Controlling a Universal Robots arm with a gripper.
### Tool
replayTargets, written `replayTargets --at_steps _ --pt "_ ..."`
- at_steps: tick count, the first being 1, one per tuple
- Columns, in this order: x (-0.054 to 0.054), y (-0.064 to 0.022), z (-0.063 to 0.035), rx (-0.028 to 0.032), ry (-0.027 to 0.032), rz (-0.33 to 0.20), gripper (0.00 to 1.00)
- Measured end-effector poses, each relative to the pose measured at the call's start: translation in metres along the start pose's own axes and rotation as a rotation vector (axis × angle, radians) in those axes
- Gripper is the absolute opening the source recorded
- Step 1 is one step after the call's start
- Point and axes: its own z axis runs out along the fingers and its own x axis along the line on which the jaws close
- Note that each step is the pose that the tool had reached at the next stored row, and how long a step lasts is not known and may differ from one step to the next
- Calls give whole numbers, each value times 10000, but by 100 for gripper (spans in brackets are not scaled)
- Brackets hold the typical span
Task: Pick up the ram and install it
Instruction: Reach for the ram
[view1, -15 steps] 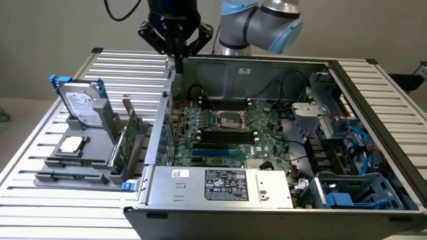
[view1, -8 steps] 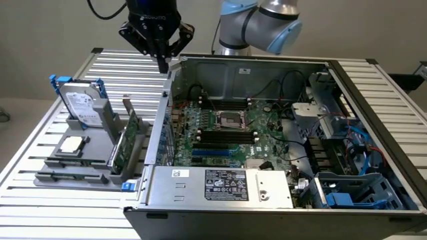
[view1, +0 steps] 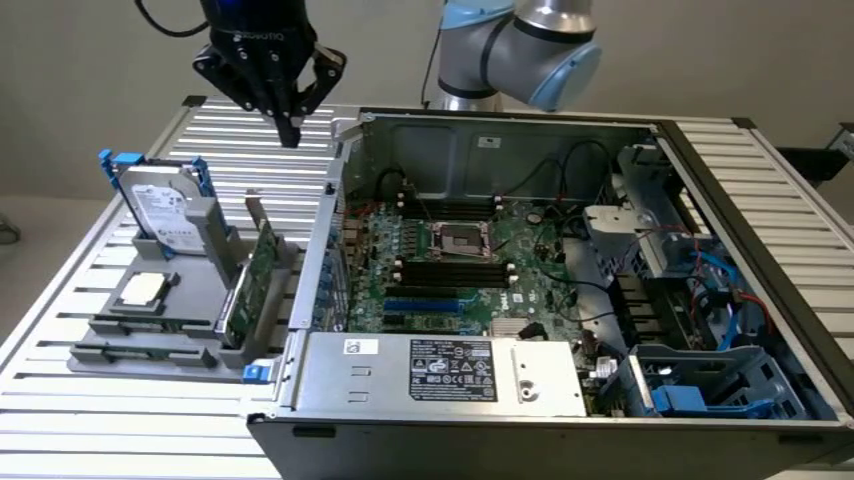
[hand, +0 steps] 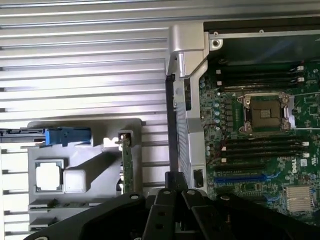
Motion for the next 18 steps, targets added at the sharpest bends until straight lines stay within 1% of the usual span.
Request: replayTargets --at_steps 5,14,16,18 --pt "223 -47 -2 -17 1 -1 11" --pt "629 -176 -3 -19 0 2 11" --pt "701 -219 0 -18 1 1 11" --pt "741 -265 -1 -18 2 -3 11"
